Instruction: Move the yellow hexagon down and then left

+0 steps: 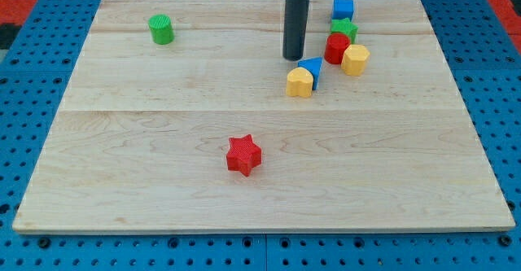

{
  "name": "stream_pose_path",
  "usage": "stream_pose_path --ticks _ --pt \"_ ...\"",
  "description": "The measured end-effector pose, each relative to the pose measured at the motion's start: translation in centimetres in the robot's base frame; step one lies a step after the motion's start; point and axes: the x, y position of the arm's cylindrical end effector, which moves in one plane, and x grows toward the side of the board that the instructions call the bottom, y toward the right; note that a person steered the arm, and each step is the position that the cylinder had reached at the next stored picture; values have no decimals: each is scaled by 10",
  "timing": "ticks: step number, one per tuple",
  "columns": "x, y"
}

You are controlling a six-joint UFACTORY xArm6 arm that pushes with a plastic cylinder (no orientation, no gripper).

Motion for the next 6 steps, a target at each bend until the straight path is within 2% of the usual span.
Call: stream_pose_path --ticks 2,3,4,5,6 --pt "92 10" --pt "97 60" --pt "63 135" --pt "9 189" --pt "-31 167"
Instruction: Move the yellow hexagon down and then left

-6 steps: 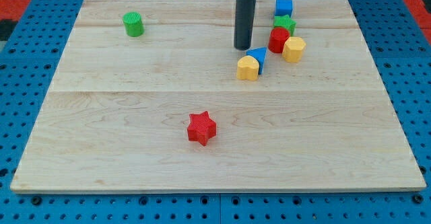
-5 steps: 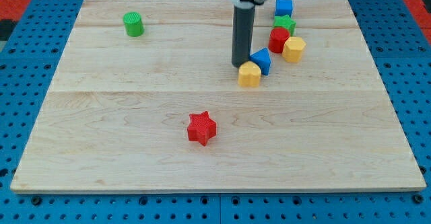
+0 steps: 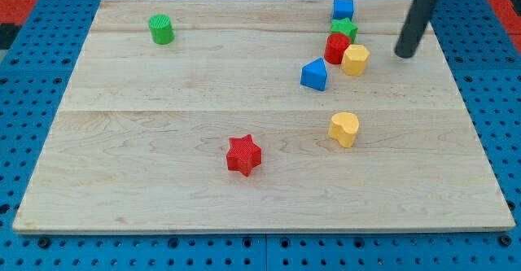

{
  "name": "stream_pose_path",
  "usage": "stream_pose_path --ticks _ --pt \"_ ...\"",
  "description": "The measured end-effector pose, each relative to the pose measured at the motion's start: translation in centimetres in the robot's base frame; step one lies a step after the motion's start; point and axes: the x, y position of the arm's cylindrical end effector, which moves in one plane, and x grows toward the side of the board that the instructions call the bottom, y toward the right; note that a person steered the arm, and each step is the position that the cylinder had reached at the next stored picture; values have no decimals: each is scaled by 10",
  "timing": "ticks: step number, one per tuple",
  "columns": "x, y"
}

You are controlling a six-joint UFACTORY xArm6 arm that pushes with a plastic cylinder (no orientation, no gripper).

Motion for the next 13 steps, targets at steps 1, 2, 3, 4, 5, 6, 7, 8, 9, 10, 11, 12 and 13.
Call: stream_pose_path --ticks 1,2,3,4,5,6,7,8,9,10,11,12,13 --pt "-4 -37" --pt "5 -53" --pt "16 -67" --pt "27 -67" --pt "33 -67" --pt "48 -66" --pt "69 -66" --pt "93 -71" --pt "96 -97" --pt "95 -119" --pt "95 -125" --pt "93 -132" --pt "86 -133"
